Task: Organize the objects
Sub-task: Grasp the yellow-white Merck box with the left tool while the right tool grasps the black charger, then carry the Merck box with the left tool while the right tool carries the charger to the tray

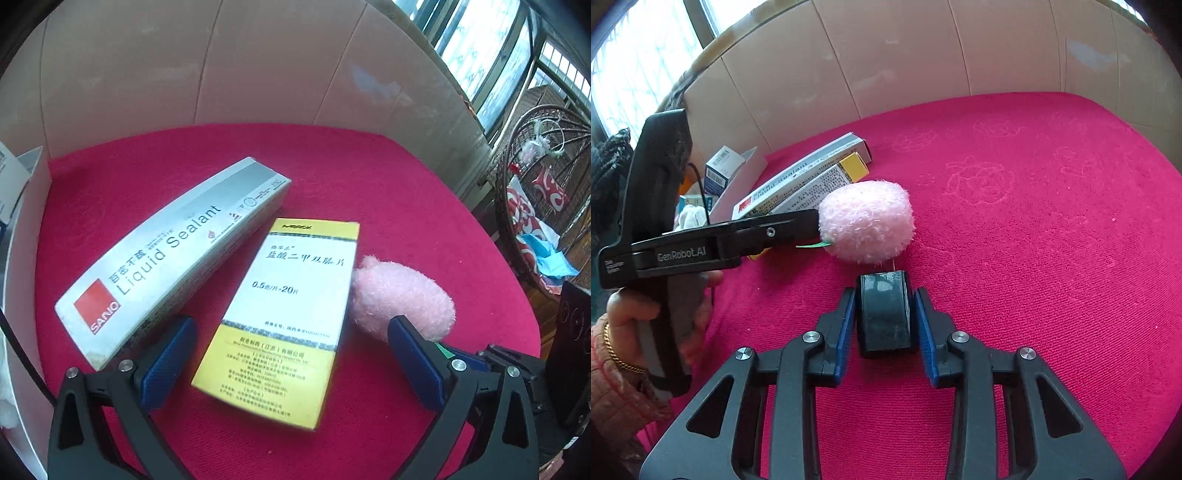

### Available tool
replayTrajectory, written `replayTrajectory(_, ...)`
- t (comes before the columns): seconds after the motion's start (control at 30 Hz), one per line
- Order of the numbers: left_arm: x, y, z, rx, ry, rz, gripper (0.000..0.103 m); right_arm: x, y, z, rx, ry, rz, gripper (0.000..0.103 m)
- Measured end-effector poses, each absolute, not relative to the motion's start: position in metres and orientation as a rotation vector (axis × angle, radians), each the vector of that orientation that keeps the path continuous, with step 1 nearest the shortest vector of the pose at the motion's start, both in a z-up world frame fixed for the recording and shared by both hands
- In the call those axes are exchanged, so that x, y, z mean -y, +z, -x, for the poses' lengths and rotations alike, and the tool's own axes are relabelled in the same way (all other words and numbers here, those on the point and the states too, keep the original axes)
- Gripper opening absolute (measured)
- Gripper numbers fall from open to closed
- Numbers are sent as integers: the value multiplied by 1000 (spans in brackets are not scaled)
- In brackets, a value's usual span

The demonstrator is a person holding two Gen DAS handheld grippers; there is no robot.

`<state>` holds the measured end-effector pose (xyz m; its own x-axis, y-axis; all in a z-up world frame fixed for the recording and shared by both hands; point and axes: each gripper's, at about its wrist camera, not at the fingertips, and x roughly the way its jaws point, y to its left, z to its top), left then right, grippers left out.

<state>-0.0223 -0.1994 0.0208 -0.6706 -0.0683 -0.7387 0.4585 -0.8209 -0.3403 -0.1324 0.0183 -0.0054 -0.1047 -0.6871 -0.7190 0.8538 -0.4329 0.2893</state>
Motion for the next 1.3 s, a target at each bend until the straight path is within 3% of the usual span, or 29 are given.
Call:
replayTrajectory(0.2, 209, 19, 17, -827, -2533, -1062, 102, -20, -5, 137, -221, -1752, -1006, 31)
replayTrajectory(0.27, 206, 19, 14, -795, -2534, -1063, 98, -20, -5, 137, -223, -1753, -1005, 31)
replayTrajectory(0.4, 187, 18, 16, -550, -2496, -1117, 83, -20, -5, 137, -224, -1757, -1004, 31)
replayTrajectory(0.53, 166, 13, 18, -304, -2462, -1172, 81, -20, -6, 137, -230, -1760, -1002, 31)
replayTrajectory(0.67, 165, 15, 12, -290, -2450, -1142, 57, -19, -5, 135, -248, -1771, -995, 31)
replayTrajectory(0.8, 161, 19, 1, -287, -2451, -1083, 56, -18, -4, 132, -272, -1796, -983, 31)
replayTrajectory(1.1, 127, 46, -24, -86, -2411, -839, 56, -36, 4, 135, -219, -1912, -918, 31)
replayTrajectory(1.3, 121, 49, -28, -90, -2386, -800, 56, -49, 17, 122, -235, -1996, -800, 30)
